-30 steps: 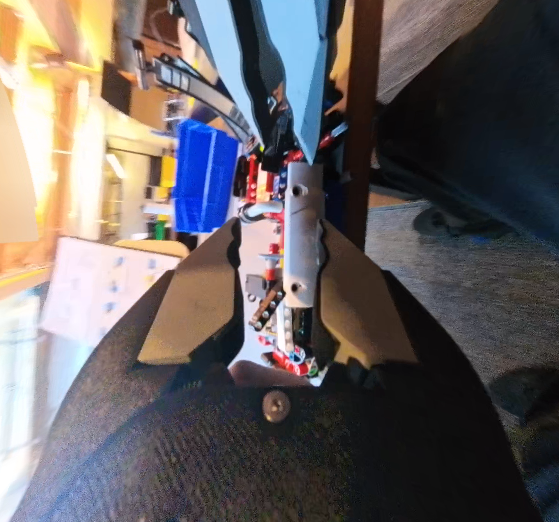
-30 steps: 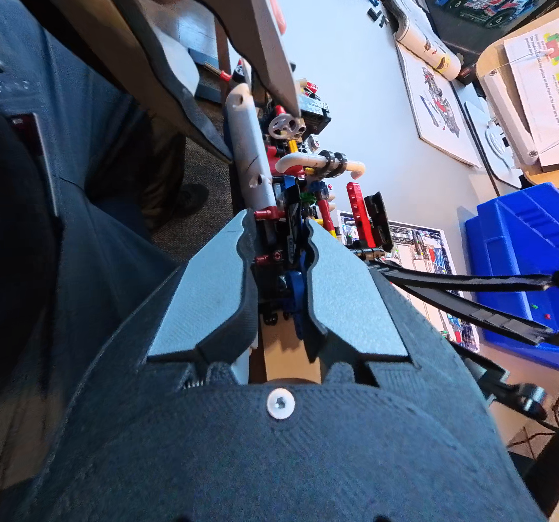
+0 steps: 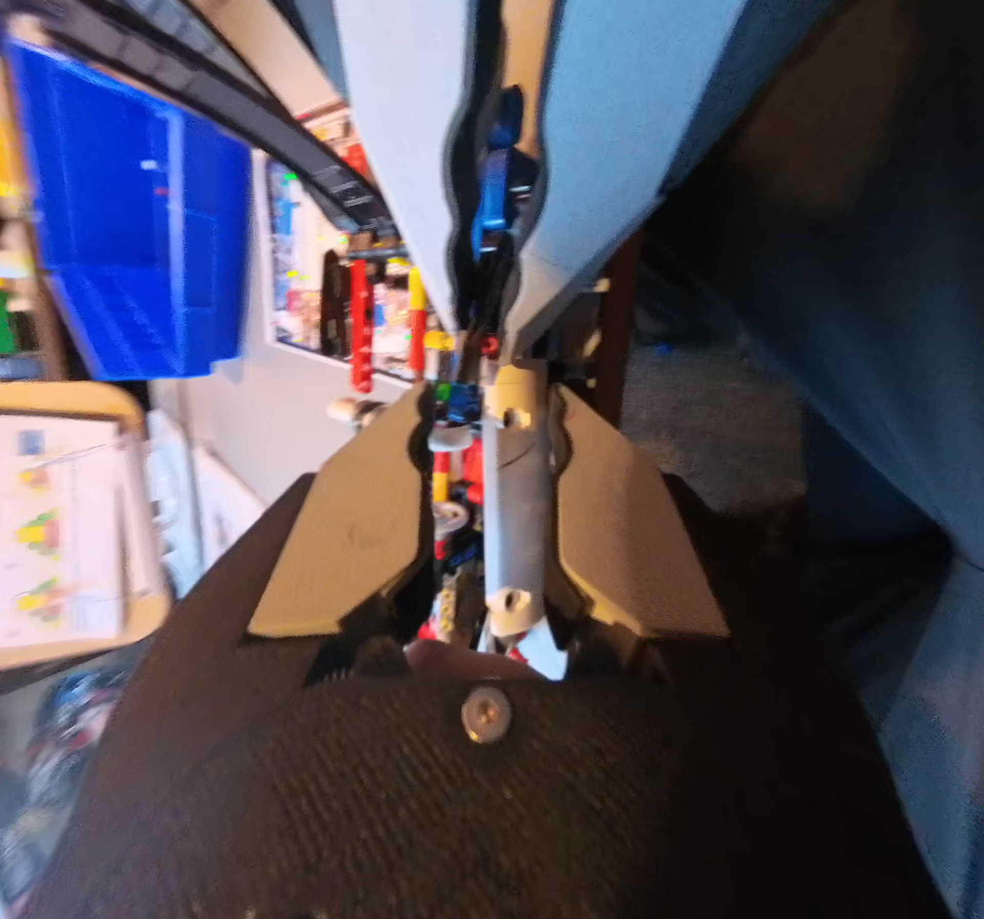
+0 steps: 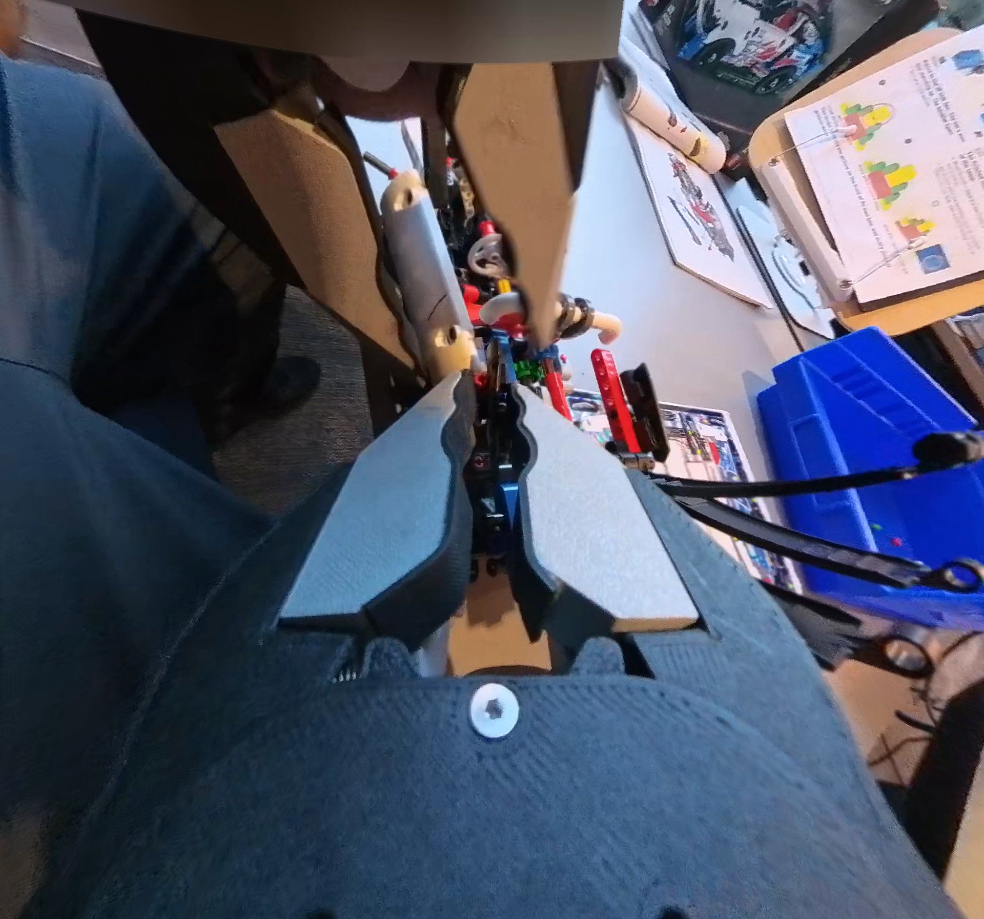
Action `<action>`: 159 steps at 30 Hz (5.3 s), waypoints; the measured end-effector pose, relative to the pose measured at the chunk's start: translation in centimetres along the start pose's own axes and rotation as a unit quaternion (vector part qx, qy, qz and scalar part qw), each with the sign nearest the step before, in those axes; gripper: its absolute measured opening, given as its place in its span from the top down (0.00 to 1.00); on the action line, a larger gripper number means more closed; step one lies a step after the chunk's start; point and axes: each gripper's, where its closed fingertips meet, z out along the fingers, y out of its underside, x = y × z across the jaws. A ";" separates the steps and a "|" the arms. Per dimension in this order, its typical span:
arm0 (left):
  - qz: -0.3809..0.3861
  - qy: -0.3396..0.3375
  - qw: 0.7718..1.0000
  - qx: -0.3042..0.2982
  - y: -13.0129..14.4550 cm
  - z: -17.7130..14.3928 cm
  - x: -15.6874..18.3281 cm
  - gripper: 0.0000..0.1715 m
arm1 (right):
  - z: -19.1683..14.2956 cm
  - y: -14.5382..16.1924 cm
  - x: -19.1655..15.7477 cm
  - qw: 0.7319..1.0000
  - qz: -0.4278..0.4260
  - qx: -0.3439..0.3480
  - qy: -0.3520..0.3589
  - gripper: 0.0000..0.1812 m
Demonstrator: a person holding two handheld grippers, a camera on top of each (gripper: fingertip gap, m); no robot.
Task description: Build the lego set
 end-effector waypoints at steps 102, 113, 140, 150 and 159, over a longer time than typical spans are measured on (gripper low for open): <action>-0.213 0.153 0.965 -0.023 6.2 -6.0 14.2 0.94 | -2.3 -3.1 -14.3 0.994 0.022 -0.003 -0.103 0.85; -0.214 0.189 0.958 -0.016 6.0 -6.3 15.2 0.94 | -2.2 -3.6 -14.9 0.991 0.034 0.013 -0.126 0.90; -0.251 0.276 0.928 0.014 5.8 -7.3 16.7 0.93 | -1.7 -2.9 -16.7 0.980 0.071 0.009 -0.187 0.90; -0.271 0.226 0.935 0.046 5.5 -7.4 14.5 0.91 | -1.4 -3.5 -15.2 0.976 0.126 0.024 -0.174 0.92; -0.195 0.054 0.978 0.058 4.7 -8.0 10.8 0.76 | -1.8 -3.1 -12.4 0.942 0.277 0.045 -0.182 0.92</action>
